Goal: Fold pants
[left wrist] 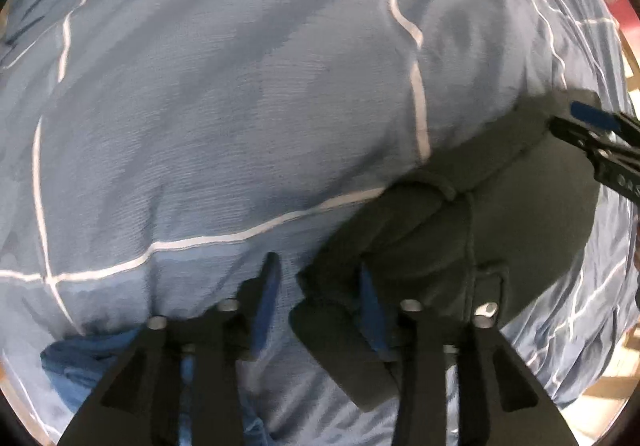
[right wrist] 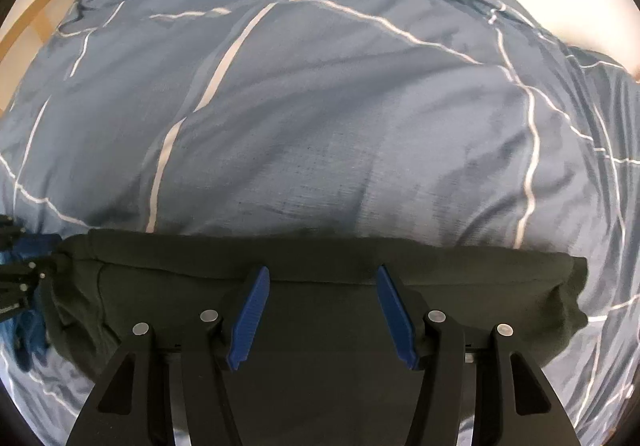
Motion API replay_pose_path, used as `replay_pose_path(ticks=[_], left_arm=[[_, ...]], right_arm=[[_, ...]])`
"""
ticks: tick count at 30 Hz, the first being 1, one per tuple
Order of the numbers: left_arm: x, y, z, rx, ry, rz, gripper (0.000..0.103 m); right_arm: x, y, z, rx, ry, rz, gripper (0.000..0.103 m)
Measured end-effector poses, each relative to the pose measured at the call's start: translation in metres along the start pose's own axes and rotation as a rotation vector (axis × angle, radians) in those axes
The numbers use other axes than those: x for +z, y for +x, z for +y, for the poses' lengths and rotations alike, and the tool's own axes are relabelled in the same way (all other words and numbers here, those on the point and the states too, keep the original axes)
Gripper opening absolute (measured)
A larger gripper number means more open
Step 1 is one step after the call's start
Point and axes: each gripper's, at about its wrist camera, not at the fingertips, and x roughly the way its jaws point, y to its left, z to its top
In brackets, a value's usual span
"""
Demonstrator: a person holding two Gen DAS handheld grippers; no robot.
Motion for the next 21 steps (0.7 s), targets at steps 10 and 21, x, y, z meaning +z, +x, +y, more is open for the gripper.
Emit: replay_pose_path(ticks=[10,21], left_arm=[[-0.058,-0.094,-0.039,0.241,0.041,-0.261,0.067],[-0.141,-0.069,-0.121,0.128,0.009,-0.316,0.067]], right_arm=[[-0.028,-0.065,-0.016,-0.003,-0.011,-0.136,0.056],[-0.135,-0.09,-0.037,0.137,-0.102,-0.166,0.056]])
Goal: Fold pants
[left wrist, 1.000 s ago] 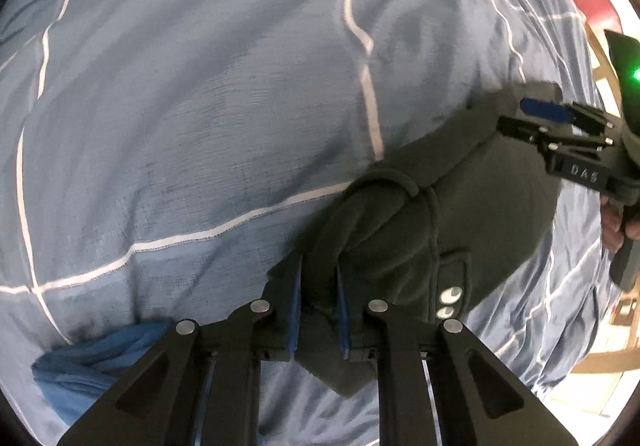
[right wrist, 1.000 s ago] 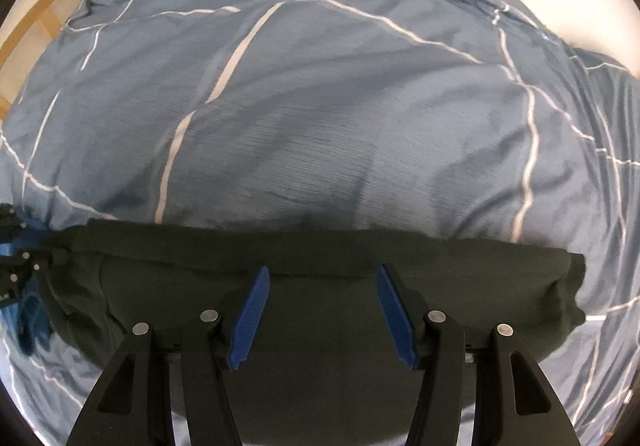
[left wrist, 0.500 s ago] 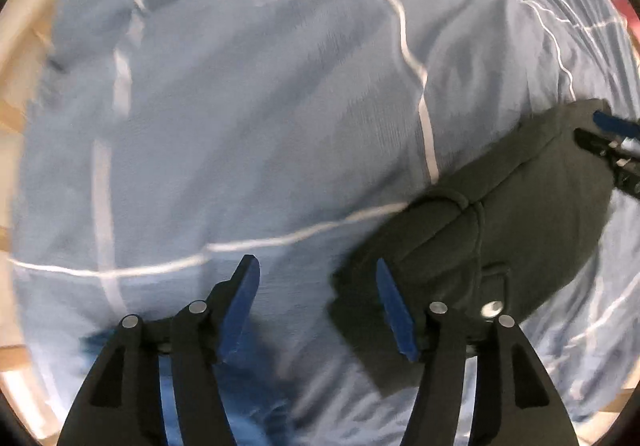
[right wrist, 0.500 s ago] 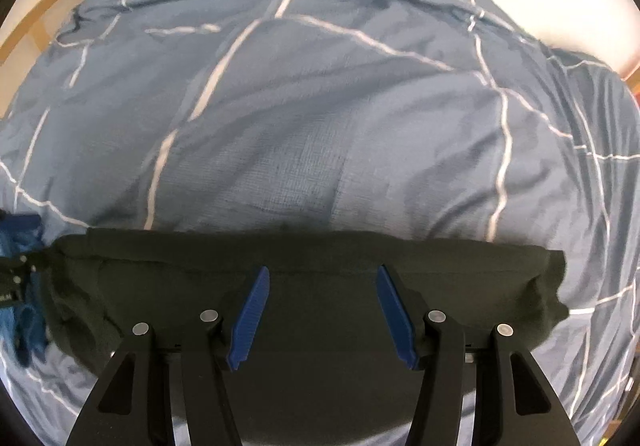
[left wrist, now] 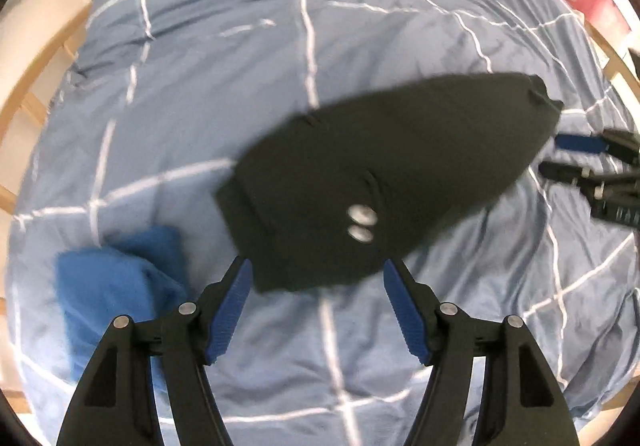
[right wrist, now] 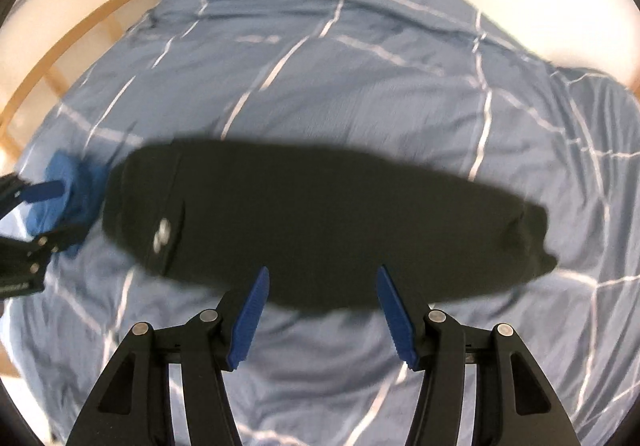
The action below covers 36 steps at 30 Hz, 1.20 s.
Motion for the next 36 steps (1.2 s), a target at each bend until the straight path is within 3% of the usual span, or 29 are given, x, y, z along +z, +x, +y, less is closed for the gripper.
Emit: replay_pose_path(ticks=[4,8,11,16,21,24,27,32,36], left_arm=[[-0.011,0.026,-0.01,0.03,-0.009,0.006,0.067],[-0.013,0.05,-0.013,0.08,-0.014,0.025,0.067],[-0.01,0.063,-0.012,0.13,-0.016,0.037,0.067],[-0.004,0.075,-0.008,0.146,-0.031,0.053,0.067],[0.005,0.077,-0.004,0.169,-0.046,0.039,0.067],[0.012,0.081,0.002,0.217,-0.048,0.034,0.069],[0.016,0.086,0.011,0.186,-0.09,0.055,0.069],[0.015,0.086,0.008,0.196,-0.071,0.054,0.07],[0.013,0.086,0.005,0.201,-0.062,0.049,0.071]], right_arm=[[-0.041,0.022,-0.001,0.059,-0.046,0.038,0.056],[-0.056,0.048,0.001,0.114,-0.071,0.05,0.056],[-0.057,0.066,0.001,0.145,-0.091,0.068,0.056],[-0.045,0.08,-0.005,0.179,-0.107,0.082,0.056],[-0.033,0.096,-0.003,0.273,-0.125,0.15,0.056],[-0.034,0.101,-0.002,0.262,-0.132,0.163,0.056],[-0.035,0.103,0.006,0.261,-0.15,0.166,0.056],[-0.037,0.112,0.01,0.267,-0.145,0.203,0.056],[-0.035,0.109,0.004,0.244,-0.133,0.164,0.056]])
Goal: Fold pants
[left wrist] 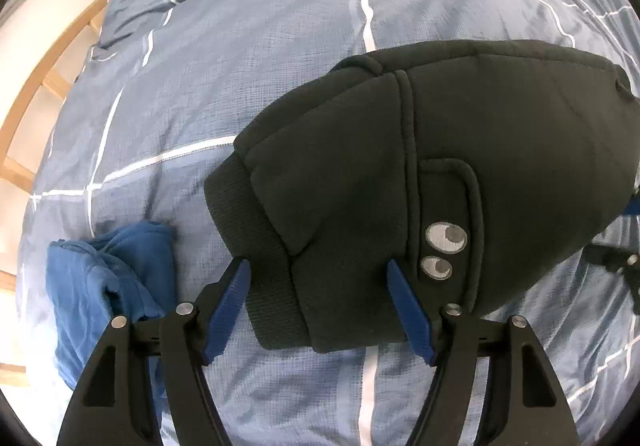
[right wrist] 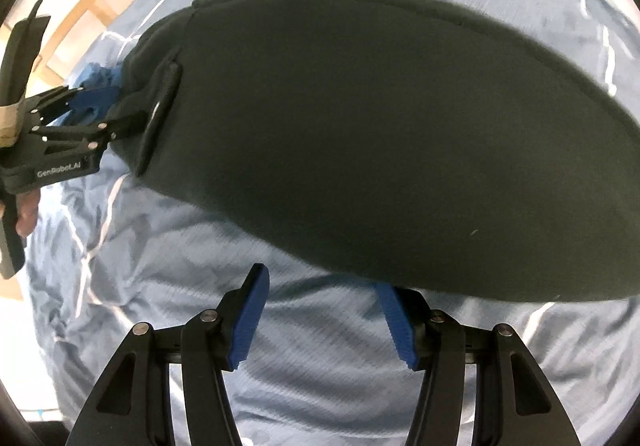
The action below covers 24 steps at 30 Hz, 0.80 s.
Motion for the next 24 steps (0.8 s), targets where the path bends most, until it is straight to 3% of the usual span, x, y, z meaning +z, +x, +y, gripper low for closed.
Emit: replay_pose_path(ticks=[4,7,12,16,18,20,24], left_arm=[[0.001,-0.001,-0.001,0.0,-0.002,0.0,0.071],[0.003,0.0,-0.003,0.004,0.006,0.001,0.072],[0.005,0.002,-0.005,0.012,0.03,-0.002,0.074],[0.005,0.004,-0.005,0.013,0.029,-0.004,0.074],[0.006,0.005,-0.004,0.01,0.02,0.003,0.075],[0.005,0.003,-0.007,0.022,0.03,0.004,0.075],[0.005,-0.001,-0.019,0.076,0.105,-0.009,0.074]], right_arm=[[0.005,-0.024,0.014,-0.04,-0.06,-0.12,0.056],[0.008,-0.03,0.017,-0.043,-0.076,-0.163,0.056],[0.011,-0.008,0.016,-0.054,-0.171,-0.11,0.056],[0.016,-0.009,0.013,-0.067,-0.205,-0.121,0.056],[0.019,-0.01,0.009,-0.054,-0.191,-0.118,0.048],[0.019,-0.01,0.006,-0.051,-0.183,-0.104,0.026],[0.009,-0.014,0.004,0.002,-0.129,-0.041,0.012]])
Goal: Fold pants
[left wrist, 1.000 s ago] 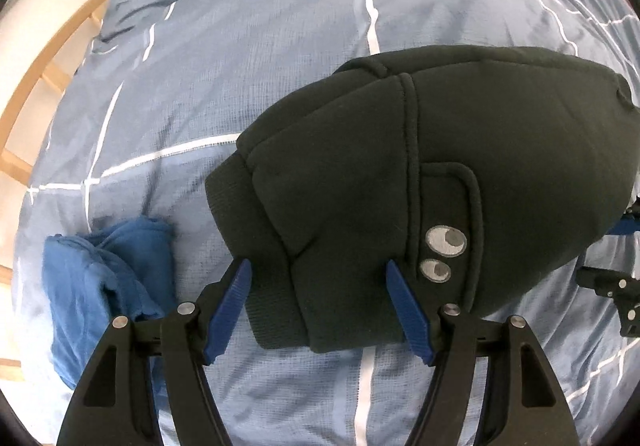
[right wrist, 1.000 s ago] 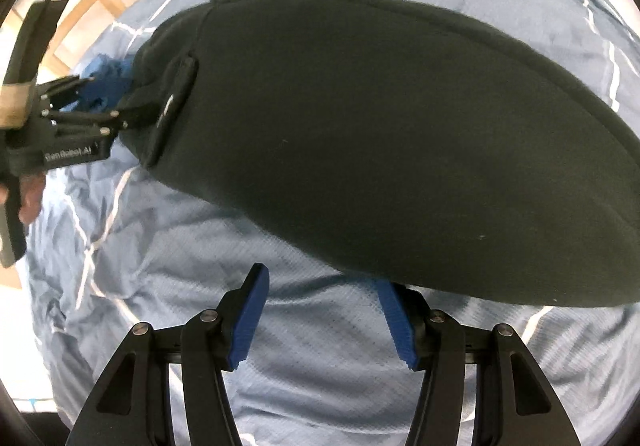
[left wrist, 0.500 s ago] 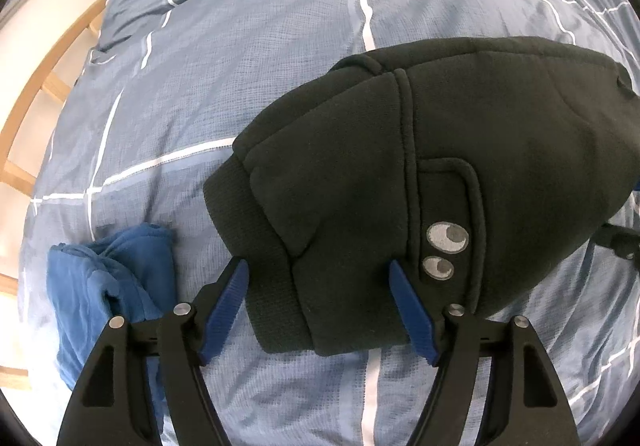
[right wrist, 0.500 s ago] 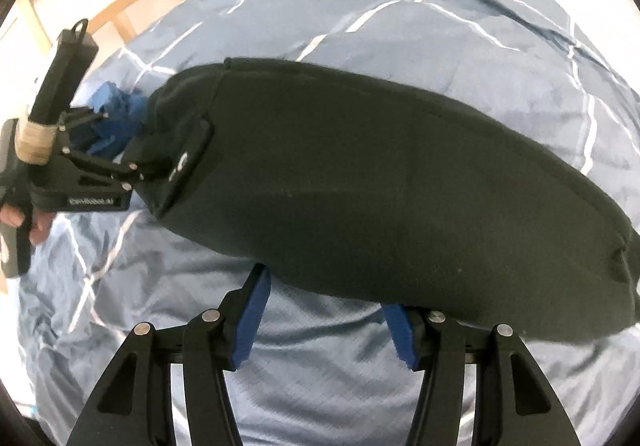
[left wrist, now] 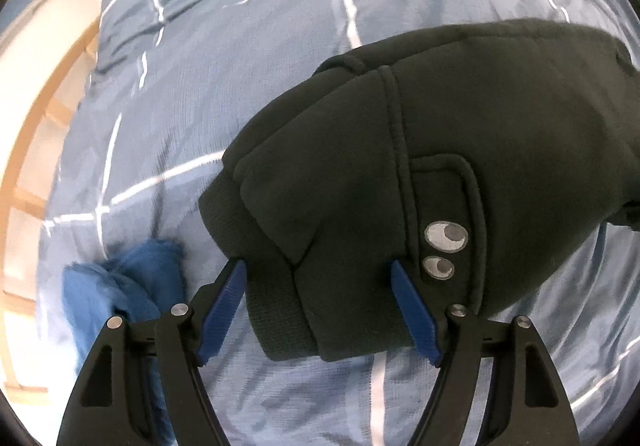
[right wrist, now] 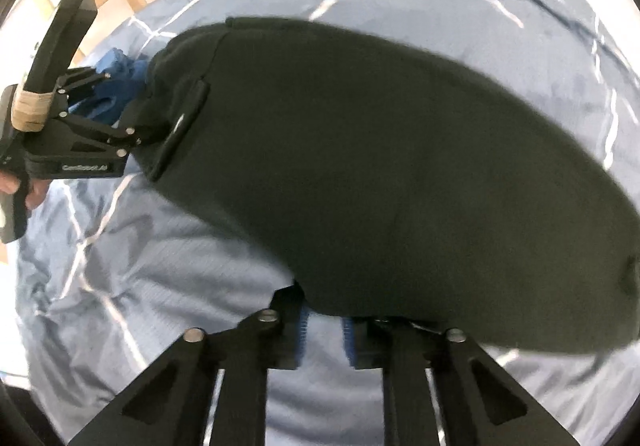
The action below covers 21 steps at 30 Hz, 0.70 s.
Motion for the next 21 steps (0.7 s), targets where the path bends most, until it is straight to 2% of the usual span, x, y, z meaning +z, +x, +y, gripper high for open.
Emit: replay_pose_path(ticks=[5,11,15,21], left_arm=[[-0.006,0.005,-0.003,0.026,0.032,0.043,0.076],[-0.012,0.015,0.002,0.02,0.028,0.089,0.083],[-0.013,0.011,0.001,0.036,0.044,0.102,0.083],[-0.018,-0.018,0.006,0.093,0.07,0.088,0.082]], right_arm=[[-0.022,-0.001,0.005,0.033,0.077,0.054,0.01],[-0.028,0.018,0.001,0.004,0.119,0.107,0.01],[-0.034,0.02,0.003,-0.027,0.153,0.148,0.01],[-0.04,-0.01,0.013,-0.092,0.203,0.106,0.026]])
